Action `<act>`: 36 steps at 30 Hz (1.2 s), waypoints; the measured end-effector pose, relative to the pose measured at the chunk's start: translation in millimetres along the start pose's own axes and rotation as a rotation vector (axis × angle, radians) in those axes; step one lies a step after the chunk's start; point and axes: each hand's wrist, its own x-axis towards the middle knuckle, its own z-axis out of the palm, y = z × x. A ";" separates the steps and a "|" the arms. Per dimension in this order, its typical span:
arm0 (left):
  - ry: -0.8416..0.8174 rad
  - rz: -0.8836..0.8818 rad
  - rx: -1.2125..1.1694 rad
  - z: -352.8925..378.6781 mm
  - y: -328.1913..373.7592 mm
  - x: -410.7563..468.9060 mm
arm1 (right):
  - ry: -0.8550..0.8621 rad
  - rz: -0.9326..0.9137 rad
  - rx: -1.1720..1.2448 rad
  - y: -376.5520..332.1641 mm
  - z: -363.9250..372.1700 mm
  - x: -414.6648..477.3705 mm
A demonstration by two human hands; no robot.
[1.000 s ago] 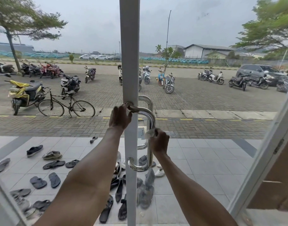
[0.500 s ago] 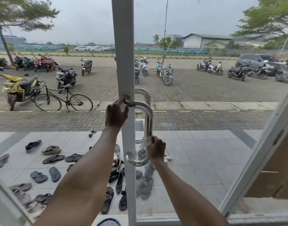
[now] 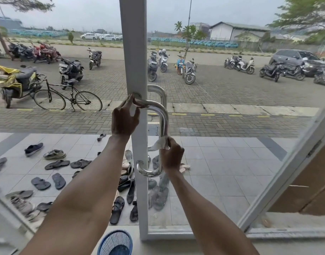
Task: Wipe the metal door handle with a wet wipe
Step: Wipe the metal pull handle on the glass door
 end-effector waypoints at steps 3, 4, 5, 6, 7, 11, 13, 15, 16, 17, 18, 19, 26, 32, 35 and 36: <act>0.011 0.005 -0.017 2.4 -1.8 0.5 | -0.178 0.121 -0.099 28.6 4.3 -23.2; 0.012 0.006 -0.016 3.0 -2.4 0.3 | -0.249 0.170 -0.145 34.8 4.4 -28.2; 0.016 0.012 -0.014 3.2 -3.4 1.1 | -0.295 0.194 -0.183 37.9 4.2 -29.7; 0.019 0.022 -0.016 3.8 -5.9 -0.3 | -0.312 0.204 -0.192 39.2 2.6 -30.3; 0.022 0.036 -0.023 4.4 -8.6 -0.2 | -0.297 0.198 -0.163 35.3 -0.1 -26.2; 0.032 0.061 -0.041 11.5 -19.6 -4.8 | -0.127 0.057 0.029 0.2 -10.4 5.9; 0.047 0.065 -0.041 17.7 -21.7 -11.7 | -0.042 0.009 0.085 -13.4 -10.7 21.3; 0.054 0.057 -0.057 23.8 -23.9 -17.5 | -0.006 0.003 0.105 -15.5 -6.1 25.2; 0.049 0.043 -0.067 26.0 -25.3 -21.6 | -0.001 0.009 0.100 -12.8 -3.9 22.0; 0.041 0.029 -0.072 28.7 -27.7 -26.3 | 0.000 0.014 0.082 -7.1 -0.7 16.5; 0.028 0.025 -0.068 31.1 -30.4 -32.3 | -0.003 0.021 0.059 0.3 2.4 8.4; 0.004 0.042 -0.055 33.9 -33.6 -39.3 | -0.013 0.035 0.036 9.0 5.5 -1.0; -0.330 0.051 0.142 44.6 -50.7 -88.8 | -0.235 0.184 -0.143 50.5 16.2 -46.4; -0.396 0.018 0.201 45.9 -53.8 -101.2 | -0.068 0.041 -0.037 19.7 6.0 -14.7; -0.398 -0.002 0.186 48.7 -53.9 -104.1 | 0.040 -0.013 0.003 7.8 9.7 3.0; -0.396 -0.010 0.181 50.1 -54.2 -106.0 | 0.049 -0.017 0.012 10.0 11.7 1.1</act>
